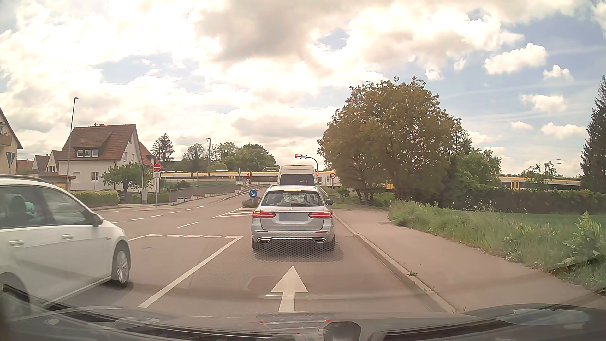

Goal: Follow the waypoints while adhering to traffic rules and regulations

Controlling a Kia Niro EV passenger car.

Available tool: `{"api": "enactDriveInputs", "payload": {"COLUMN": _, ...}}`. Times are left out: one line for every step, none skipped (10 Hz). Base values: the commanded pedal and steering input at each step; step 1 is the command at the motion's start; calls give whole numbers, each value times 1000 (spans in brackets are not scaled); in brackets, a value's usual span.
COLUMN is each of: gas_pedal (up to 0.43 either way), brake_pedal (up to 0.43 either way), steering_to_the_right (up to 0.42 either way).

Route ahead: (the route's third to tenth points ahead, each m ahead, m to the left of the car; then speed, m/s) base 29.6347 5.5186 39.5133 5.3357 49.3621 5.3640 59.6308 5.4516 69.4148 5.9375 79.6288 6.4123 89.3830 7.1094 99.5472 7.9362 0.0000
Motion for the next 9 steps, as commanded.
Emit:
{"api": "enactDriveInputs", "payload": {"gas_pedal": 0, "brake_pedal": 238, "steering_to_the_right": 5}}
{"api": "enactDriveInputs", "payload": {"gas_pedal": 0, "brake_pedal": 232, "steering_to_the_right": 5}}
{"api": "enactDriveInputs", "payload": {"gas_pedal": 0, "brake_pedal": 238, "steering_to_the_right": 5}}
{"api": "enactDriveInputs", "payload": {"gas_pedal": 0, "brake_pedal": 238, "steering_to_the_right": 5}}
{"api": "enactDriveInputs", "payload": {"gas_pedal": 0, "brake_pedal": 238, "steering_to_the_right": 5}}
{"api": "enactDriveInputs", "payload": {"gas_pedal": 0, "brake_pedal": 238, "steering_to_the_right": 5}}
{"api": "enactDriveInputs", "payload": {"gas_pedal": 0, "brake_pedal": 238, "steering_to_the_right": 5}}
{"api": "enactDriveInputs", "payload": {"gas_pedal": 0, "brake_pedal": 232, "steering_to_the_right": 5}}
{"api": "enactDriveInputs", "payload": {"gas_pedal": 0, "brake_pedal": 238, "steering_to_the_right": 5}}
